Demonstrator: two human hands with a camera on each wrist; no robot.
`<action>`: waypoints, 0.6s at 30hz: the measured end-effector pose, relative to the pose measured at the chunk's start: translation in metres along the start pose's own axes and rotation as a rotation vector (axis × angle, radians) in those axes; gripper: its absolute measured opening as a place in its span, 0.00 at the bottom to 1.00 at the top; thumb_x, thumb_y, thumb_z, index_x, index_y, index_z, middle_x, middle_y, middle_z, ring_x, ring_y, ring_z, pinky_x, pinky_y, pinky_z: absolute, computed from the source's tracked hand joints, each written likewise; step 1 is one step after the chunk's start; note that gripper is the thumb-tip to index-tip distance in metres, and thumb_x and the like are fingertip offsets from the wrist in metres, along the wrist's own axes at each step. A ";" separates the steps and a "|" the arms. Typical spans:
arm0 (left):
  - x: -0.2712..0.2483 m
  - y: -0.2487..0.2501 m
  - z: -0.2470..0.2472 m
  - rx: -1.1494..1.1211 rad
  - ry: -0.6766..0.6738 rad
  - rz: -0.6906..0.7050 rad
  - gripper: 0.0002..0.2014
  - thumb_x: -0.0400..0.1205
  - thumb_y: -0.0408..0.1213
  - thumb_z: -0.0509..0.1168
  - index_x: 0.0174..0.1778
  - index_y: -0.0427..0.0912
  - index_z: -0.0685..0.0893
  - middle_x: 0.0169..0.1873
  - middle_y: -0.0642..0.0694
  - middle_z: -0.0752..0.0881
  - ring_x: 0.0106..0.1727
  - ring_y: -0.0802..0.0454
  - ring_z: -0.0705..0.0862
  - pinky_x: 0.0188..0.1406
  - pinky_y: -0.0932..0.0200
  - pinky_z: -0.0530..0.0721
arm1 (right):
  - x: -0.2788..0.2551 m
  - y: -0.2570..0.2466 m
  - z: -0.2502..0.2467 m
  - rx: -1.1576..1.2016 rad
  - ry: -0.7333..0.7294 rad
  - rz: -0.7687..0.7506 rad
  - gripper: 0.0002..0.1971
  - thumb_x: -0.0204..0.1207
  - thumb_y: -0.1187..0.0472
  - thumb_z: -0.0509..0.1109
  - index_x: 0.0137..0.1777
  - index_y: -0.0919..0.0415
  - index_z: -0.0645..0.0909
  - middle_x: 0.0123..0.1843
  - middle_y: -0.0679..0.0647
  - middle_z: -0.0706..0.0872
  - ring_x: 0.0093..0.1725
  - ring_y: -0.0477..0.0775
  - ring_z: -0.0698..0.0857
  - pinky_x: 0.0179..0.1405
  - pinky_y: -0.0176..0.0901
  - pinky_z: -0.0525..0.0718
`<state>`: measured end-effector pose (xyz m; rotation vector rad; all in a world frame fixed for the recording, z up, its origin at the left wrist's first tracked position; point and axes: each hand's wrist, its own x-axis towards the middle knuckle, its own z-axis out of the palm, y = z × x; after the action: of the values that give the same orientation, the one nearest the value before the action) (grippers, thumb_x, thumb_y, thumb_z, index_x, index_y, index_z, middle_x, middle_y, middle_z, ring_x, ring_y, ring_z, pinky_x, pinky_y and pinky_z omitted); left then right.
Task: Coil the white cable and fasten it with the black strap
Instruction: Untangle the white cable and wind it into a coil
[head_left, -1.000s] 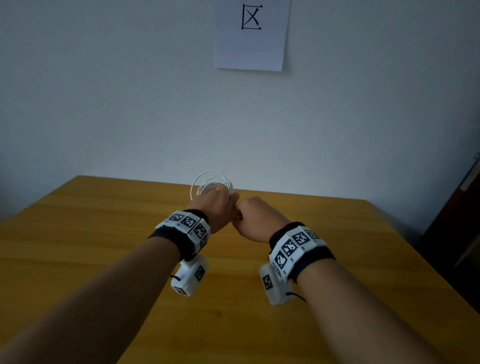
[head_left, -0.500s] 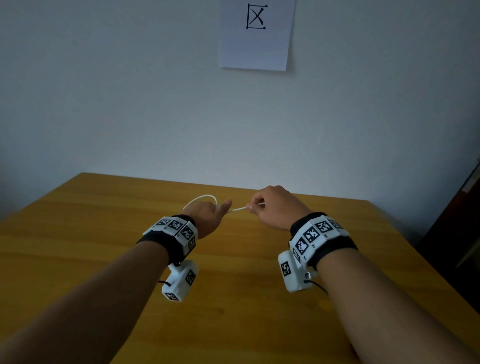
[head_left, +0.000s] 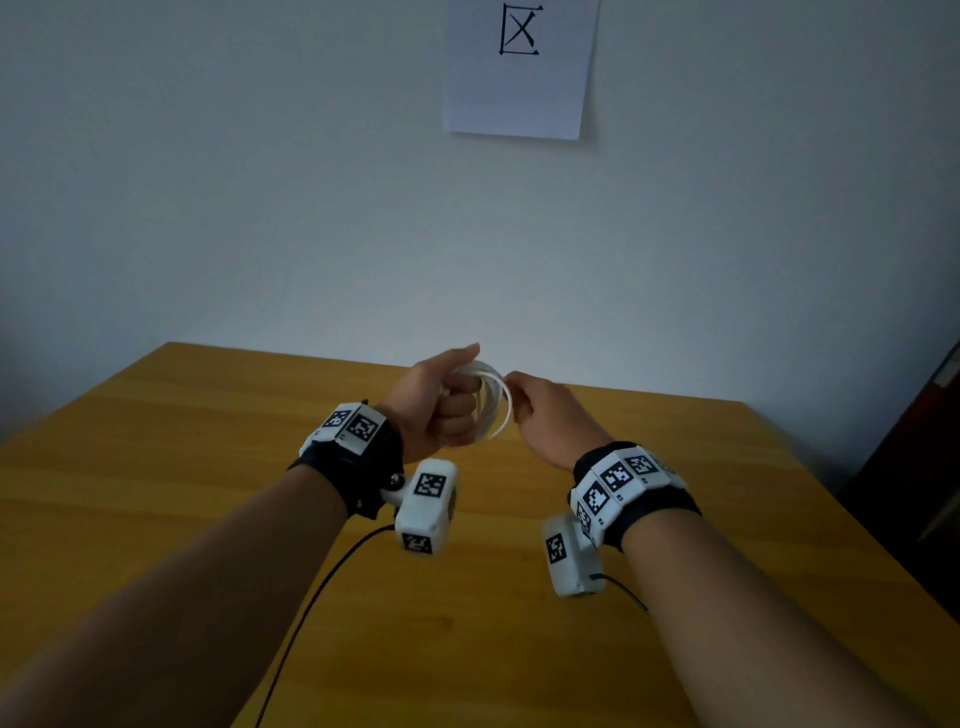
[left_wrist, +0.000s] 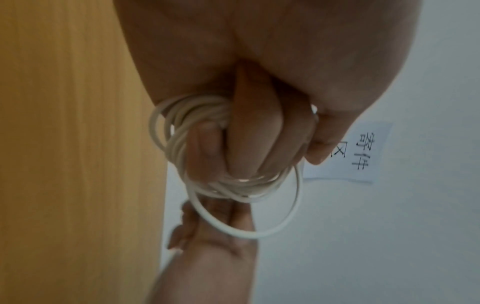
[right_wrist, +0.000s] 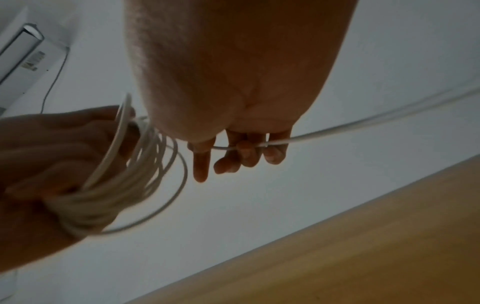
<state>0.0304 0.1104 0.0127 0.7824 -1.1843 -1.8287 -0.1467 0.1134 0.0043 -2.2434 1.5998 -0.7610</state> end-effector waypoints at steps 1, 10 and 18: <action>0.001 0.002 0.002 -0.070 -0.022 0.002 0.25 0.84 0.53 0.59 0.24 0.50 0.58 0.13 0.53 0.56 0.19 0.51 0.48 0.26 0.55 0.48 | -0.001 -0.001 0.004 0.021 -0.008 0.014 0.12 0.91 0.61 0.55 0.59 0.48 0.80 0.37 0.48 0.82 0.31 0.52 0.79 0.35 0.49 0.77; 0.017 0.006 0.006 -0.447 -0.060 0.208 0.22 0.87 0.52 0.53 0.27 0.49 0.64 0.16 0.54 0.61 0.19 0.55 0.55 0.25 0.59 0.65 | -0.005 -0.005 0.033 0.037 -0.122 0.019 0.13 0.92 0.60 0.53 0.59 0.64 0.78 0.46 0.62 0.86 0.41 0.61 0.81 0.41 0.59 0.78; 0.029 0.010 0.000 -0.111 0.271 0.351 0.15 0.90 0.42 0.51 0.35 0.46 0.66 0.24 0.49 0.71 0.27 0.51 0.70 0.35 0.54 0.68 | -0.011 -0.019 0.035 -0.059 -0.333 0.049 0.19 0.92 0.62 0.53 0.40 0.47 0.76 0.44 0.47 0.81 0.38 0.43 0.76 0.38 0.39 0.71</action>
<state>0.0192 0.0833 0.0204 0.6849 -0.9670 -1.4364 -0.1145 0.1280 -0.0173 -2.2191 1.5230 -0.3087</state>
